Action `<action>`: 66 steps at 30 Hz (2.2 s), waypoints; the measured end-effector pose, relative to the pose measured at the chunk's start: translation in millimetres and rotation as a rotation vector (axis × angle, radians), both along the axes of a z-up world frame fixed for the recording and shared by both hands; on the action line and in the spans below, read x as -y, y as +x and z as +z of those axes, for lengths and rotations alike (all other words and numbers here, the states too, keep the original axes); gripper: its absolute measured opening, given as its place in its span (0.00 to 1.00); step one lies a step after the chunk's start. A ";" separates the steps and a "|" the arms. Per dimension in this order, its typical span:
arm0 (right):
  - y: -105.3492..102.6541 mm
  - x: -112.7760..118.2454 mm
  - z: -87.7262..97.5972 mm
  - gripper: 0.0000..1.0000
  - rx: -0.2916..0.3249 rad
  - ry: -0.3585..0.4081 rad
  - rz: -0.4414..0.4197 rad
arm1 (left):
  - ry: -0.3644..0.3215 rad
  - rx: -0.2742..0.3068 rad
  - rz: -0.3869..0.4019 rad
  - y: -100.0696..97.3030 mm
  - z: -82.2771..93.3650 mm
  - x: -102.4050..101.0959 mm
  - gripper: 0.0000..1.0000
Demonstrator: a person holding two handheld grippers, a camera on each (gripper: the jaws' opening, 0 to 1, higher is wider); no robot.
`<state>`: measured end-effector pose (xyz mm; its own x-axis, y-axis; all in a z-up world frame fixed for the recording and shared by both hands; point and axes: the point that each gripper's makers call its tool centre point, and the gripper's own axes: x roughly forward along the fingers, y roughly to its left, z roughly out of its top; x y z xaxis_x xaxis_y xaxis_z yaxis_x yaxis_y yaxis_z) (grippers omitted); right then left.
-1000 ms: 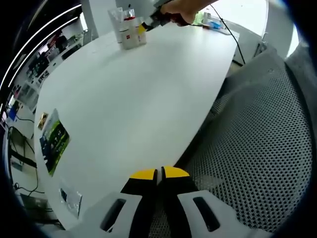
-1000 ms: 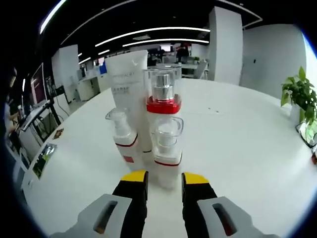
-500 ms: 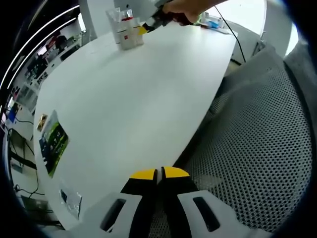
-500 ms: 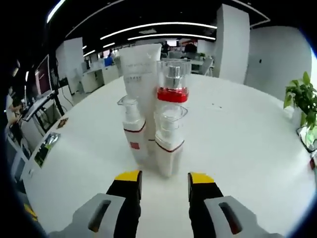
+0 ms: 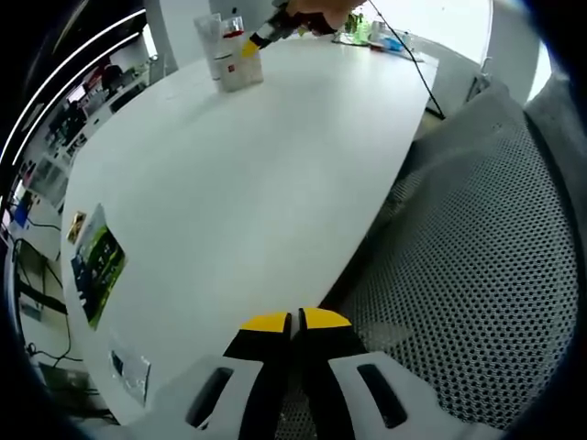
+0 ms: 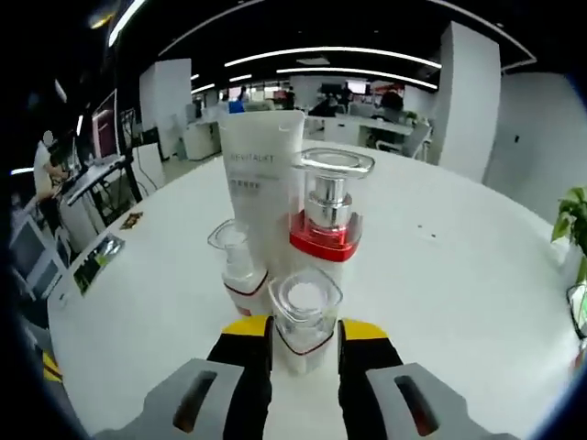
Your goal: Arrange the skincare products in the storage area until every visible bottle or jar stands upright without overlapping.
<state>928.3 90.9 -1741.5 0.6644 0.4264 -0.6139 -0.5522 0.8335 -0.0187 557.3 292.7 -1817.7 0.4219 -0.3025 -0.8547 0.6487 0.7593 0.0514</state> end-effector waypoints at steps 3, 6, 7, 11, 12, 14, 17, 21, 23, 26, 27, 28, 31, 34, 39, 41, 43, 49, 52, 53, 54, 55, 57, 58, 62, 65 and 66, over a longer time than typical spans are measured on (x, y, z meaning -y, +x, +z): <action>-1.2 -1.3 -0.4 0.19 0.003 0.004 -0.001 | 0.000 0.000 0.000 0.0 -0.2 -0.1 0.00; -4.5 0.4 -0.5 0.18 0.000 -0.006 -0.008 | 0.000 0.000 -0.001 0.1 -0.3 -0.1 0.00; -6.5 1.5 -0.5 0.18 -0.004 -0.004 -0.012 | 0.001 0.000 -0.001 0.0 -0.3 -0.1 0.00; -17.5 4.5 3.8 0.18 -0.011 0.022 -0.029 | 0.002 -0.001 -0.004 0.0 -0.2 -0.2 0.00; -20.3 5.3 6.0 0.18 -0.006 0.026 -0.031 | -0.001 0.002 -0.002 0.5 0.6 0.1 0.00; -27.9 5.0 12.5 0.18 -0.001 0.058 -0.037 | -0.017 0.014 0.005 2.6 3.6 0.9 0.00; -45.0 -1.9 24.5 0.18 0.007 0.096 -0.013 | -0.050 0.041 0.023 7.4 9.9 2.6 0.03; -77.7 -20.1 40.2 0.18 0.010 0.166 0.066 | -0.114 0.116 0.051 18.2 25.8 6.7 0.09; -96.0 -29.8 47.1 0.18 0.009 0.193 0.115 | -0.120 0.115 0.044 17.5 27.4 7.8 0.11; -116.4 -41.8 55.7 0.18 -0.001 0.253 0.154 | -0.160 0.142 0.040 20.5 36.0 12.3 0.12; -126.4 -48.1 61.2 0.18 -0.002 0.288 0.164 | -0.173 0.147 0.042 21.2 38.1 13.1 0.13; -132.3 -50.6 63.3 0.18 0.002 0.287 0.181 | -0.186 0.160 0.046 22.4 40.8 13.8 0.13; -154.7 -63.0 72.2 0.18 -0.010 0.340 0.214 | -0.207 0.178 0.034 22.7 46.6 17.7 0.14; -174.3 -75.9 78.5 0.18 -0.012 0.374 0.269 | -0.236 0.195 0.026 23.6 51.6 22.3 0.17; -220.5 -102.3 80.9 0.18 -0.046 0.401 0.424 | -0.300 0.247 0.036 28.5 65.7 26.5 0.25; -240.8 -112.1 79.5 0.18 -0.062 0.403 0.498 | -0.328 0.258 0.038 29.5 70.0 29.0 0.28; -258.5 -120.7 77.4 0.18 -0.090 0.419 0.547 | -0.361 0.267 0.031 29.4 74.8 34.2 0.32; -301.6 -139.5 64.9 0.18 -0.150 0.396 0.689 | -0.408 0.272 0.007 27.3 79.6 44.4 0.42; -316.7 -147.3 62.0 0.18 -0.174 0.404 0.742 | -0.414 0.274 0.000 27.9 80.5 46.4 0.41; -323.4 -151.1 63.2 0.18 -0.184 0.416 0.760 | -0.418 0.266 -0.006 27.3 80.3 47.9 0.40; -326.5 -153.1 63.4 0.18 -0.189 0.425 0.770 | -0.428 0.263 -0.012 26.1 81.2 49.8 0.40; -331.7 -156.0 63.0 0.18 -0.199 0.435 0.785 | -0.436 0.268 -0.029 24.0 83.3 52.2 0.40; -337.1 -159.1 62.3 0.18 -0.207 0.441 0.805 | -0.440 0.263 -0.052 21.0 83.9 55.8 0.38; -342.0 -161.4 62.1 0.18 -0.222 0.453 0.823 | -0.442 0.260 -0.069 18.7 84.7 58.4 0.36; -352.5 -165.5 58.4 0.18 -0.250 0.454 0.862 | -0.440 0.250 -0.095 16.2 83.8 61.3 0.27; -354.6 -165.8 57.2 0.18 -0.265 0.473 0.866 | -0.440 0.235 -0.098 15.0 83.2 60.3 0.20; -353.8 -165.5 56.3 0.18 -0.266 0.481 0.860 | -0.437 0.235 -0.096 15.2 82.9 59.5 0.20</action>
